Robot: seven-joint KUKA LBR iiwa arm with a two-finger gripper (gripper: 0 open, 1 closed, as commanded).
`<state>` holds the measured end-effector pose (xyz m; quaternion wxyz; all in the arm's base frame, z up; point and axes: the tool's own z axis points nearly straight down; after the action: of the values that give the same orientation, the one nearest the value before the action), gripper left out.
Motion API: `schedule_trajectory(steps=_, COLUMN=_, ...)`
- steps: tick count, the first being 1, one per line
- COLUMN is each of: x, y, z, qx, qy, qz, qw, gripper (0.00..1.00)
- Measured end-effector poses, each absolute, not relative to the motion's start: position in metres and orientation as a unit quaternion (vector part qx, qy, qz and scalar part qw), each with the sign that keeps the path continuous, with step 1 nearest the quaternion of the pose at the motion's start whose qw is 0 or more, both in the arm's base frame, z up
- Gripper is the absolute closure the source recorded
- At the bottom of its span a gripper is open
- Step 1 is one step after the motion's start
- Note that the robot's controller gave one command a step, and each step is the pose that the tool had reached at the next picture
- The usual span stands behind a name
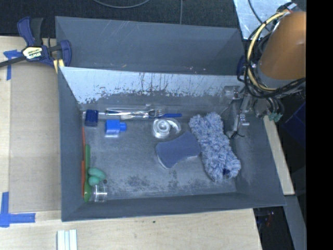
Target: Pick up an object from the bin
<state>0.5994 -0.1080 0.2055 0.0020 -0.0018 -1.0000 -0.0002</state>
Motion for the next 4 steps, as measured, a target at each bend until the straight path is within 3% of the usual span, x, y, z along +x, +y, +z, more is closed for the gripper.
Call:
schedule_trajectory(steps=1, x=0.601, y=-0.107, z=0.210, qx=0.000, qy=-1.000, qz=0.000, qw=-0.002, gripper=0.00)
schedule_trajectory(steps=2, x=0.560, y=-0.146, z=0.094, qx=-0.098, qy=-0.995, qz=0.000, qw=-0.004, gripper=0.00)
schedule_trajectory(steps=3, x=0.597, y=-0.158, z=0.161, qx=-0.193, qy=-0.981, qz=0.000, qw=-0.012, gripper=0.00)
schedule_trajectory(steps=4, x=0.512, y=-0.158, z=0.102, qx=0.148, qy=-0.989, qz=0.000, qw=0.000, gripper=0.00)
